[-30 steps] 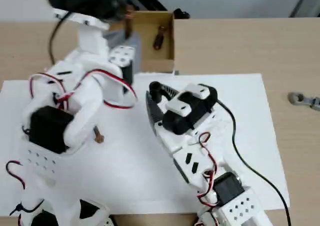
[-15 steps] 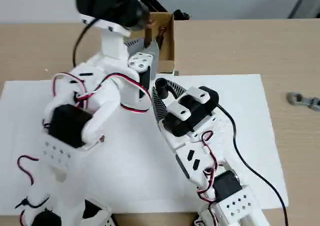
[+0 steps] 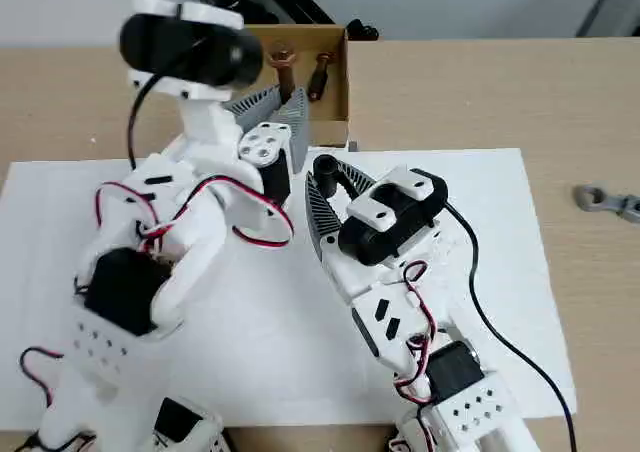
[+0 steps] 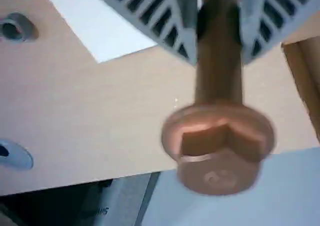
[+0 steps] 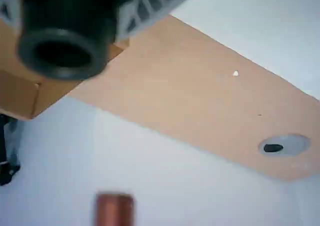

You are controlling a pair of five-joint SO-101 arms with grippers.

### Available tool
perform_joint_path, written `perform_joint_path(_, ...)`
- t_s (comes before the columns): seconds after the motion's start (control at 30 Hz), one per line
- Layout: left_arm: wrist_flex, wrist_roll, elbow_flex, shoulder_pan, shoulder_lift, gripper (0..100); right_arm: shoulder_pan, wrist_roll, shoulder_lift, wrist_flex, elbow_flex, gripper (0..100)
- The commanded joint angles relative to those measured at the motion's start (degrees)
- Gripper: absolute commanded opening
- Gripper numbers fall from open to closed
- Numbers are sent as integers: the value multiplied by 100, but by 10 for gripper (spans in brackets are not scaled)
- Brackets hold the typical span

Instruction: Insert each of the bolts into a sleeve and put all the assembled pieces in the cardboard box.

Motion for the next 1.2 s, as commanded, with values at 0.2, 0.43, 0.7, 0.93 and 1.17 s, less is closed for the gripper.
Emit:
perform_joint_path(0.2, -695, -9, 558, 290, -176, 5, 48, -202, -101, -92, -35, 4)
perform_joint_path(0.43, -826, -281, 892, 334, -167, 5, 48, -211, -101, -92, -35, 4)
perform_joint_path(0.7, -862, -343, 1015, 343, -176, 5, 48, -211, -101, -92, -35, 4)
perform_joint_path(0.93, -782, -237, 787, 466, -220, 5, 48, -211, -92, -92, -26, 4)
perform_joint_path(1.17, -615, -176, 453, 527, -185, 5, 40, -211, -92, -92, -26, 4)
